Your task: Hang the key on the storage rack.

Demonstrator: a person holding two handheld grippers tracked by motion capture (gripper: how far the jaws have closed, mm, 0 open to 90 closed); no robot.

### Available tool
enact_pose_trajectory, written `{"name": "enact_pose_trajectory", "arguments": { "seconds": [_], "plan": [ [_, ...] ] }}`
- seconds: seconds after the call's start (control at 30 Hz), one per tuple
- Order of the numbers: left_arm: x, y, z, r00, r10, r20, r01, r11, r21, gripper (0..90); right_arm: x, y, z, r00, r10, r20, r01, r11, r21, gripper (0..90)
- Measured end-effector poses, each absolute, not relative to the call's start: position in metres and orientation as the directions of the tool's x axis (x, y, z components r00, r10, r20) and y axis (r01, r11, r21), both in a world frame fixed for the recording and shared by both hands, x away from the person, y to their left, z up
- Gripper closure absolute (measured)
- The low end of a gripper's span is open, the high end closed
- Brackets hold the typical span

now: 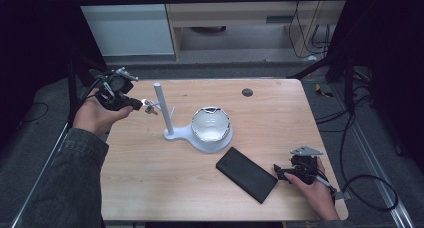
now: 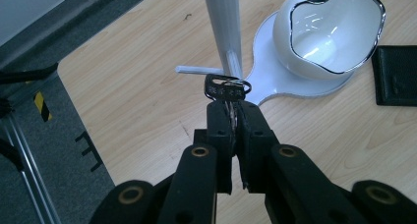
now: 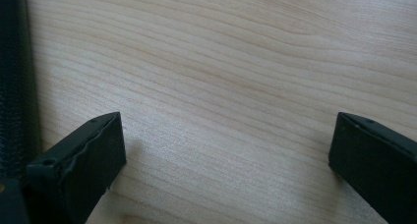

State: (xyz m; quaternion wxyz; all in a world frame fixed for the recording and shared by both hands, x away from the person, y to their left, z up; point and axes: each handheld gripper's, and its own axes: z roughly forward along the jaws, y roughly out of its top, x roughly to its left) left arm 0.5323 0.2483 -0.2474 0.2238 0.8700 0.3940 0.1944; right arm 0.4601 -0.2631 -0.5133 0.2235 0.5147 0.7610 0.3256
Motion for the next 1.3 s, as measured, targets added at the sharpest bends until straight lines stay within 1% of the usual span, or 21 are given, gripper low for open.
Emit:
{"name": "enact_pose_trajectory", "arguments": {
  "seconds": [0.1,0.3,0.37,0.4,0.43,0.47,0.5,0.6,0.67,0.77,0.83,0.93,0.97,1.0,1.07,1.1,1.13,1.2,1.3],
  "plan": [
    [0.535,0.247,-0.248,0.617,0.769,0.167,0.590,-0.592,0.549,85.0,0.460,-0.263,-0.513,-0.370,0.929,-0.004,0.638,0.257,0.726,0.9],
    [0.539,0.245,-0.251,0.609,0.774,0.173,0.602,-0.593,0.535,84.8,0.460,-0.263,-0.513,-0.368,0.930,-0.001,0.642,0.255,0.724,0.9],
    [0.538,0.243,-0.251,0.614,0.770,0.176,0.595,-0.597,0.538,84.7,0.460,-0.263,-0.513,-0.368,0.930,-0.001,0.641,0.255,0.724,0.9],
    [0.536,0.243,-0.250,0.608,0.771,0.188,0.581,-0.594,0.556,83.3,0.460,-0.263,-0.513,-0.368,0.930,-0.001,0.642,0.255,0.723,0.9],
    [0.535,0.243,-0.249,0.606,0.771,0.194,0.569,-0.591,0.572,80.5,0.460,-0.263,-0.513,-0.368,0.930,-0.001,0.641,0.255,0.723,0.9],
    [0.530,0.245,-0.248,0.597,0.778,0.196,0.559,-0.578,0.594,74.6,0.460,-0.263,-0.513,-0.369,0.930,-0.001,0.641,0.255,0.724,0.9],
    [0.527,0.245,-0.247,0.590,0.781,0.206,0.558,-0.579,0.594,72.1,0.459,-0.263,-0.513,-0.368,0.930,-0.001,0.642,0.255,0.724,0.9],
    [0.520,0.247,-0.247,0.591,0.780,0.206,0.537,-0.571,0.621,70.2,0.460,-0.263,-0.513,-0.368,0.930,0.000,0.642,0.254,0.724,0.9],
    [0.508,0.248,-0.251,0.587,0.781,0.215,0.509,-0.562,0.653,65.8,0.459,-0.262,-0.513,-0.367,0.930,0.008,0.646,0.248,0.722,0.9],
    [0.501,0.248,-0.256,0.587,0.774,0.236,0.496,-0.574,0.652,59.4,0.459,-0.263,-0.513,-0.368,0.930,0.006,0.644,0.250,0.723,0.9],
    [0.495,0.246,-0.262,0.594,0.768,0.240,0.486,-0.580,0.653,53.3,0.459,-0.263,-0.513,-0.368,0.930,0.006,0.644,0.250,0.723,0.9],
    [0.485,0.243,-0.274,0.604,0.762,0.236,0.485,-0.585,0.650,39.8,0.460,-0.263,-0.513,-0.371,0.928,0.007,0.644,0.252,0.722,0.6],
    [0.485,0.243,-0.274,0.604,0.762,0.236,0.485,-0.585,0.650,36.9,0.460,-0.263,-0.513,-0.371,0.928,0.007,0.644,0.252,0.722,0.6],
    [0.482,0.241,-0.278,0.614,0.755,0.230,0.478,-0.587,0.653,36.9,0.460,-0.263,-0.513,-0.375,0.927,0.000,0.640,0.259,0.724,0.6],
    [0.478,0.238,-0.285,0.624,0.752,0.213,0.469,-0.578,0.668,32.2,0.460,-0.263,-0.513,-0.376,0.927,0.000,0.640,0.260,0.724,0.6],
    [0.476,0.236,-0.288,0.631,0.748,0.205,0.465,-0.577,0.671,32.2,0.460,-0.263,-0.513,-0.376,0.927,0.000,0.640,0.260,0.724,0.6],
    [0.472,0.232,-0.295,0.643,0.740,0.198,0.457,-0.578,0.676,27.6,0.460,-0.263,-0.513,-0.376,0.927,0.000,0.640,0.260,0.723,0.6],
    [0.468,0.228,-0.303,0.662,0.725,0.189,0.444,-0.582,0.681,23.8,0.460,-0.263,-0.513,-0.374,0.927,0.007,0.643,0.254,0.722,0.6],
    [0.465,0.220,-0.314,0.679,0.708,0.197,0.424,-0.596,0.682,22.4,0.460,-0.263,-0.513,-0.374,0.927,0.006,0.643,0.255,0.722,0.6]
  ]
}}
